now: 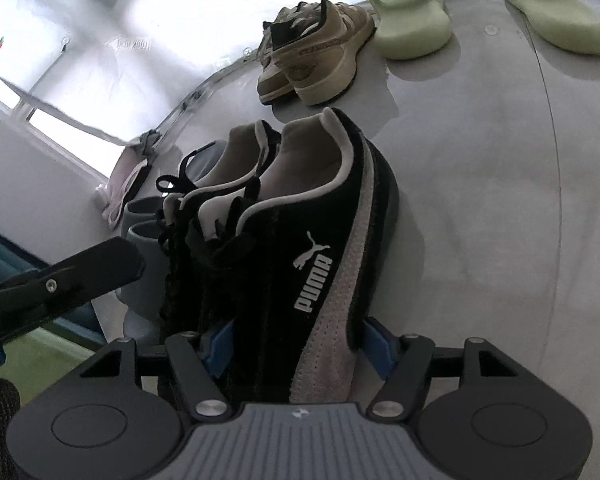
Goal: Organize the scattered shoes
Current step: 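Push the black Puma sneaker against its partner with the right tool, then move the left tool over to the pale green slides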
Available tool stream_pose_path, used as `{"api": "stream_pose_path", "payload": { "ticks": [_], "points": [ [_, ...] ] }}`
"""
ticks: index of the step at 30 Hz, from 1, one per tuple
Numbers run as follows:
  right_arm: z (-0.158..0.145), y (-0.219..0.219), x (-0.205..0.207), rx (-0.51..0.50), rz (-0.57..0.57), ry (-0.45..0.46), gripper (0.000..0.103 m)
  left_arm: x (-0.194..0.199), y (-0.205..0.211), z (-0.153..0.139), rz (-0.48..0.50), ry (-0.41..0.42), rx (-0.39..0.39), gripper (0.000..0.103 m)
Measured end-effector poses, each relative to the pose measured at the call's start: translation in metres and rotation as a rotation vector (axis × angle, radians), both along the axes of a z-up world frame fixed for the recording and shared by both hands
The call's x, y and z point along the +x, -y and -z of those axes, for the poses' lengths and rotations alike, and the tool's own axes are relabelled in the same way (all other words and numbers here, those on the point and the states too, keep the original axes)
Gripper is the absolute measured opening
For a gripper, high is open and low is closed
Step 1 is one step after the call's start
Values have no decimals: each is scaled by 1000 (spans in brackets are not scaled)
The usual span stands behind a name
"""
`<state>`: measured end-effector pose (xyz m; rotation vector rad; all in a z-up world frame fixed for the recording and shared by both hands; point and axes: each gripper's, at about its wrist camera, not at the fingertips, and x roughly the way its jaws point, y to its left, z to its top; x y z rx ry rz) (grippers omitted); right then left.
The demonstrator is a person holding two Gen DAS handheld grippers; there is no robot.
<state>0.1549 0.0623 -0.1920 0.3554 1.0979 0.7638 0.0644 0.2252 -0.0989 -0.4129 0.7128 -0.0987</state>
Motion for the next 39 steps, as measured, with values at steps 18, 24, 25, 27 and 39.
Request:
{"api": "stream_pose_path", "payload": {
  "ticks": [18,24,25,27,39],
  "points": [
    [-46,135,-9,-103,363,251,95,58,103,-4,156,47,36,46],
    [-60,174,1,-260,486,467,97,101,135,-4,158,77,80,53],
    [-61,180,5,-276,503,492,97,110,139,-3,156,79,85,53],
    [-65,192,13,-307,540,539,100,130,147,0,150,83,98,53],
    [-50,223,115,-511,796,561,103,269,175,38,97,38,175,52]
  ]
}}
